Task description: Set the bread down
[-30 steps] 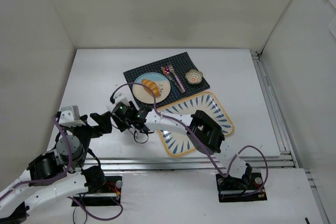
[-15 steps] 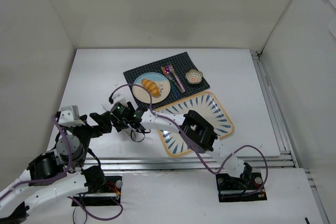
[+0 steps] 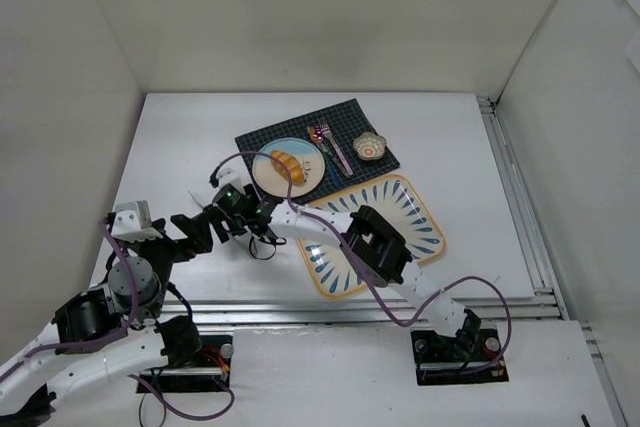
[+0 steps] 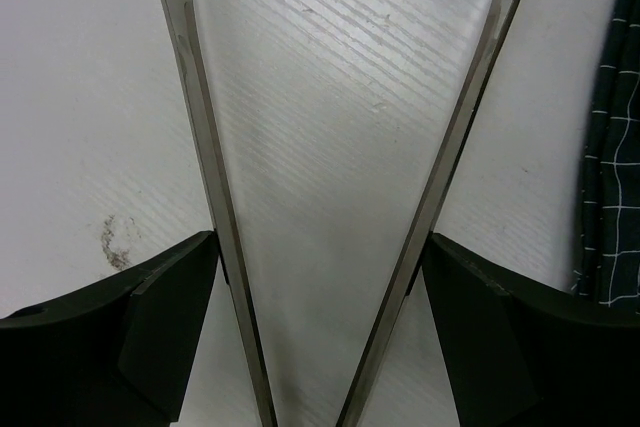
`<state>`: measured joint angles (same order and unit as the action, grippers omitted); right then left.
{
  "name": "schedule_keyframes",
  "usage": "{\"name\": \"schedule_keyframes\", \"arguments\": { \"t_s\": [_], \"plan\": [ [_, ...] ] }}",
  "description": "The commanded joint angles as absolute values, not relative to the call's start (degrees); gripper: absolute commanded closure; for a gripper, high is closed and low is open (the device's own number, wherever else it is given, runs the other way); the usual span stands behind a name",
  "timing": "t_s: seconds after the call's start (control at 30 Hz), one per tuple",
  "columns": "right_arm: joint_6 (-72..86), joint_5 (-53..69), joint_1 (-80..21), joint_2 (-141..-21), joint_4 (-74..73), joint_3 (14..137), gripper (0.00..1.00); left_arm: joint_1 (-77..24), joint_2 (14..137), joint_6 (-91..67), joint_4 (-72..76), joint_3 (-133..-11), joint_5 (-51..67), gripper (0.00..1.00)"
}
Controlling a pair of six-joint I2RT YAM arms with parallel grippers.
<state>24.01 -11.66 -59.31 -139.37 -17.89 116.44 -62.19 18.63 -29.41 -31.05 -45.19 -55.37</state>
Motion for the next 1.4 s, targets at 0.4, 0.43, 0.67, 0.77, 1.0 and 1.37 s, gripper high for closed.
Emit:
{"name": "schedule_keyframes", "arguments": {
  "t_s": [0.4,0.43,0.67,0.77,1.0,1.37],
  "plan": [
    [20.4,-13.3,-59.5,-132.7,-15.0,117.4,0.02,-62.5,21.2,-30.2,-29.0,-46.0,-56.5,0.01],
    [20.0,-13.6,-59.4,-132.3,-14.9,117.2,0.02,-62.5,21.5,-30.1,-28.9,-46.1,-56.5,0.01],
    [19.4,-16.6,-59.6,-126.4,-14.9,114.2,0.02,-62.5,21.9,-30.4,-29.6,-46.8,-56.5,0.01],
    [19.7,-19.4,-59.5,-123.3,-15.1,111.5,0.02,-62.5,21.0,-30.3,-29.3,-46.4,-56.6,0.01],
    [25.0,-21.4,-55.0,-112.8,-15.0,96.6,0.02,-62.5,20.5,-29.3,-28.4,-46.0,-55.5,0.01],
    [28.4,-35.9,-50.5,-79.9,-17.2,76.0,0.02,-62.5,19.0,-23.8,-21.9,-42.9,-53.3,0.01]
  ]
}}
